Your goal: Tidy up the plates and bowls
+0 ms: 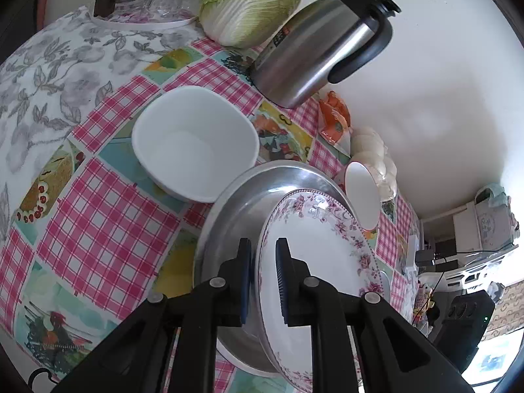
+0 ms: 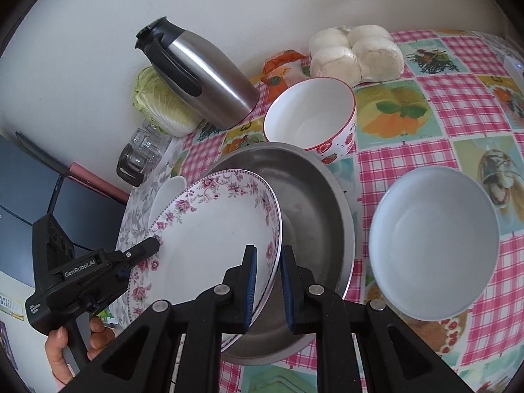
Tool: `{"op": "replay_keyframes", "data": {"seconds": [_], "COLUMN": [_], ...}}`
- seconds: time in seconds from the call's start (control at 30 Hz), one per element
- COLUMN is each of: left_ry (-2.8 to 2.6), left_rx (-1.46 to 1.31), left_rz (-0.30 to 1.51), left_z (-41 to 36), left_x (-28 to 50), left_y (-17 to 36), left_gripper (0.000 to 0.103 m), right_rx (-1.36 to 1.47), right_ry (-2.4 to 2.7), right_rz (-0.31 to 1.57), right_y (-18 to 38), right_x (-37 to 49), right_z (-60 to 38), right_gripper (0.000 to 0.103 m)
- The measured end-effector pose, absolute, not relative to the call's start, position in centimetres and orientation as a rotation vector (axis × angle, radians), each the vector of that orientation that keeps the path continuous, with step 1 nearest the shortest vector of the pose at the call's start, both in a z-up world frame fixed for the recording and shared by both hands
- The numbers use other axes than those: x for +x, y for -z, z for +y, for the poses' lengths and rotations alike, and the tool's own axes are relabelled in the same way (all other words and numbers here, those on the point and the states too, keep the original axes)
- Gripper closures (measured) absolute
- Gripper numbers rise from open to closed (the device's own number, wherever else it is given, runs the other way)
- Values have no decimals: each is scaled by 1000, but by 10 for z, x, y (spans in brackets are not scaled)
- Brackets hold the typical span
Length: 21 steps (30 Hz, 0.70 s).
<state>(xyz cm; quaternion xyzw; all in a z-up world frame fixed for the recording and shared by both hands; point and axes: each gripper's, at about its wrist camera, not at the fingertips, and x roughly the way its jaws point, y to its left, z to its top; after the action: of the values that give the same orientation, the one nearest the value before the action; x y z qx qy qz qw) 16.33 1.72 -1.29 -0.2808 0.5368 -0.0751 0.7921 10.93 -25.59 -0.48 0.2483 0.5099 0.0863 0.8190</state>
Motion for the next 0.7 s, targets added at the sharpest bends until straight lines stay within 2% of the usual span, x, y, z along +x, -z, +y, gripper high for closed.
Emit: {"op": "replay_keyframes", "data": {"seconds": [0.7], "left_ry": [155], "left_rx": [-573], "left_rz": [1174], "left_z": [12], "left_x": [186], "left_y": [35], "left_gripper": [88], "right_rx": [517], "right_ry": [-148], "right_rz": [1122], "right_y": [25], "right_x": [130], "right_z": [-255], "right_gripper": [87]}}
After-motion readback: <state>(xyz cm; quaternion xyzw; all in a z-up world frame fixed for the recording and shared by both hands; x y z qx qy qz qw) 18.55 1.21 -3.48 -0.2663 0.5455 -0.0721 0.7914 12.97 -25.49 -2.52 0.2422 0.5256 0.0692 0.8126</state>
